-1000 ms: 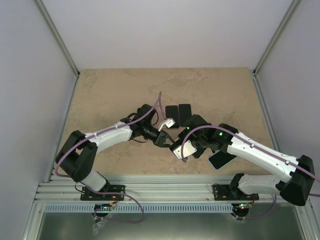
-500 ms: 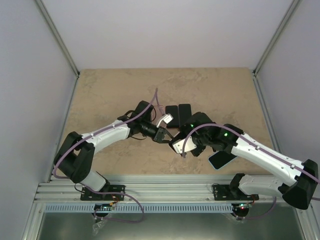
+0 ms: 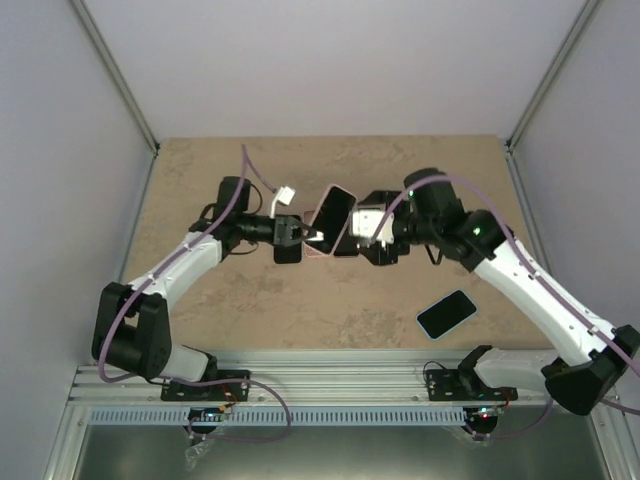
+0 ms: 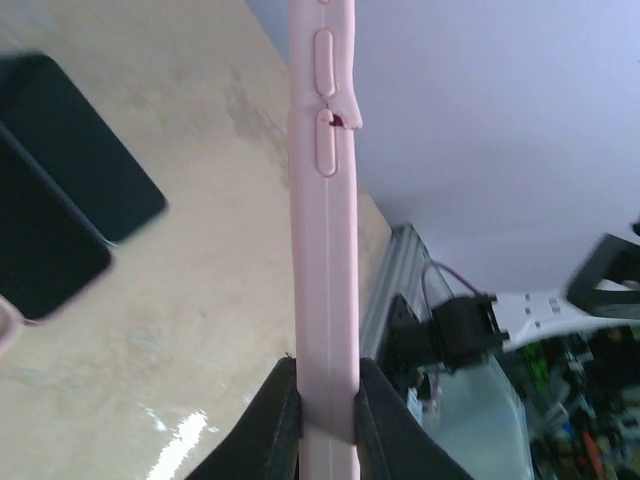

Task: Take the phone out of the phone case
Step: Adjust the phone.

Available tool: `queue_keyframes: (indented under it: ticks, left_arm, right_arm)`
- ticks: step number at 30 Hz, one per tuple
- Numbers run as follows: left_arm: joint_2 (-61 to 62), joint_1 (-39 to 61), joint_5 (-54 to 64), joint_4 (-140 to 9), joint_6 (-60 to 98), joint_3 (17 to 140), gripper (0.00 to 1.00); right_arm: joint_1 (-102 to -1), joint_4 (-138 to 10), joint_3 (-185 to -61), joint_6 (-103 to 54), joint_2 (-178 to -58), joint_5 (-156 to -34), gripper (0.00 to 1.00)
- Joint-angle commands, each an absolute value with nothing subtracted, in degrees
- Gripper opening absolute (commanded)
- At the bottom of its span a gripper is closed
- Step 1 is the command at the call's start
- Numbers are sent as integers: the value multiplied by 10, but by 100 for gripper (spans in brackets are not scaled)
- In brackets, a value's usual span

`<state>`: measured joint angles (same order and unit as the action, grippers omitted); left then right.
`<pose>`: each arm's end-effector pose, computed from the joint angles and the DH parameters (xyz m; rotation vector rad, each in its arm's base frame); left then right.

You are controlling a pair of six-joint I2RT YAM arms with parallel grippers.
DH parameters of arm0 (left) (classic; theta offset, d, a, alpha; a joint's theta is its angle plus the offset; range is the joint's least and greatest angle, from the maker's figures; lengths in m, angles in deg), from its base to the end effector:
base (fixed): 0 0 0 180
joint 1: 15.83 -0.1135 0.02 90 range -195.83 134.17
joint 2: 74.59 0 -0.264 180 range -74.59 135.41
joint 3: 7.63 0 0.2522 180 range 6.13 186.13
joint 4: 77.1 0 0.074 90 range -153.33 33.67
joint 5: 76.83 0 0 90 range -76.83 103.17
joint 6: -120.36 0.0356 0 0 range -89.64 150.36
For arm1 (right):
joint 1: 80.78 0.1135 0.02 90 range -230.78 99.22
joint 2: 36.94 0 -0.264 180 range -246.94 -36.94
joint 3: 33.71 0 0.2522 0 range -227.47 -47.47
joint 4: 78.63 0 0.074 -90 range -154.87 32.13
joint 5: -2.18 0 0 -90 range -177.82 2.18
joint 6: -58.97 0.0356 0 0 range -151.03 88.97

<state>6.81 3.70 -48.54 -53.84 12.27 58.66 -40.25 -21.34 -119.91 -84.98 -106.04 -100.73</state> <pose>0.2678 -0.1282 0.2524 0.6497 2.1465 -1.5544 0.1848 0.1684 0.3641 -1.7332 1.4416 0.1308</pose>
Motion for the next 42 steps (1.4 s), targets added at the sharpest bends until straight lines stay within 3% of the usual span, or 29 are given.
queue_keyframes:
  ticks: [1,10,18,23,28,38,42]
  left_arm:
    - [36,-20,-509,-628,75,610,0]
    - [-21,-42,-466,-766,-33,588,0]
    - [-23,-28,-466,-936,-162,560,0]
    - [-13,37,-464,-962,-159,557,0]
    - [-1,59,-463,-996,-185,547,0]
    - [-4,74,-455,-1009,-185,527,0]
    - [-5,74,-451,-993,-172,525,0]
  right_arm:
    - [-447,-198,-1289,-720,-1103,-1145,98]
    - [-544,-304,-1328,-459,-1172,-1343,98]
    - [-586,-565,-1204,-85,-1181,-1467,97]
    - [-586,-679,-1161,36,-1186,-1487,93]
    - [-586,-758,-1127,117,-1185,-1504,79]
    - [-586,-879,-1079,244,-1193,-1518,29]
    - [-587,-890,-1074,251,-1191,-1521,15]
